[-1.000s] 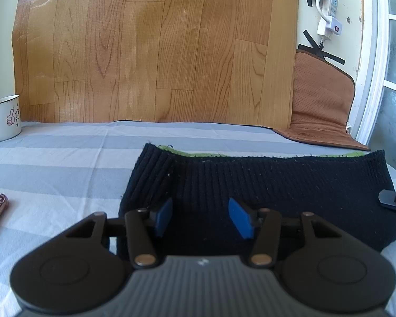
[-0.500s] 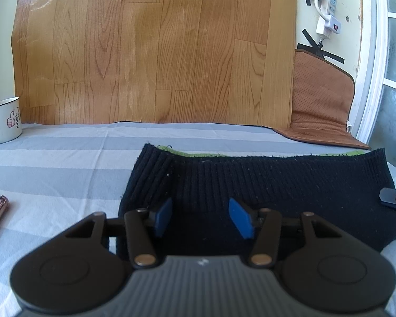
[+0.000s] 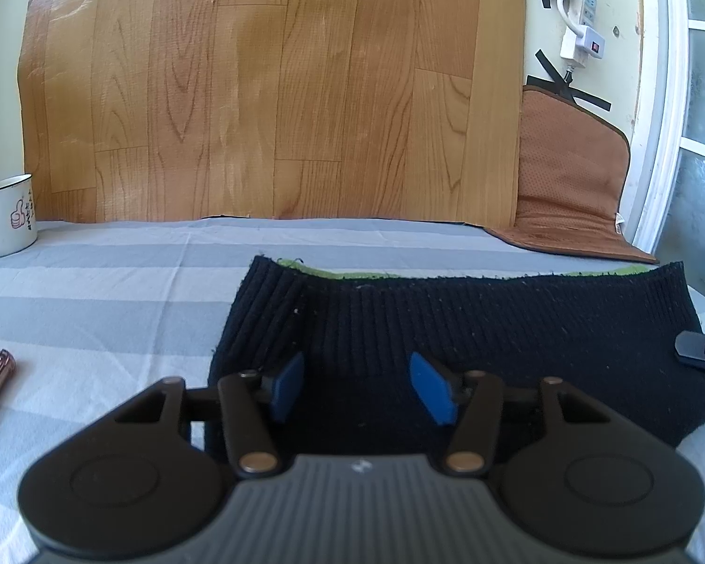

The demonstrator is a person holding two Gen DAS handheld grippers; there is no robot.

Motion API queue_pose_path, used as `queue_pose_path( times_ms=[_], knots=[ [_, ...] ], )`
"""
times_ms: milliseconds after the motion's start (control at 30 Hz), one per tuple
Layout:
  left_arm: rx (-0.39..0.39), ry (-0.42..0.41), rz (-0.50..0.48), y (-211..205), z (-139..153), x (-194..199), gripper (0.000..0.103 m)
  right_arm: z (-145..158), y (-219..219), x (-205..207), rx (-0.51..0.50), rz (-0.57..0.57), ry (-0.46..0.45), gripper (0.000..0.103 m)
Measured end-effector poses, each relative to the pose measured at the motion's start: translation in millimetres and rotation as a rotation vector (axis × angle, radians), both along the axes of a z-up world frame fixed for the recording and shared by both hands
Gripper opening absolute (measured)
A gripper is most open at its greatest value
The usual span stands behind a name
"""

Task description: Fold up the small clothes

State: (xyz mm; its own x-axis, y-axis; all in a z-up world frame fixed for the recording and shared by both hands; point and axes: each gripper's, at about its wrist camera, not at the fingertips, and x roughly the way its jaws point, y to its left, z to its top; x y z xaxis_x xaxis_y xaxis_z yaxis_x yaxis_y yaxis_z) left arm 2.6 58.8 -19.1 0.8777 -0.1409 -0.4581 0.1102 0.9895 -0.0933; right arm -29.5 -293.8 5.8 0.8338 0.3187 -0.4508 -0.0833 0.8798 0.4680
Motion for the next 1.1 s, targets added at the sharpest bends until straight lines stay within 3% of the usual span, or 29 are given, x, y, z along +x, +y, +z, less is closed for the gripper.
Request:
queue_pose_path(
  times_ms=[1100],
  knots=[
    [-0.008,0.001,0.003,-1.6,0.0,-1.0,0.056,-1.0,0.1,0.2,0.009,0.0,-0.003,0.047]
  ],
)
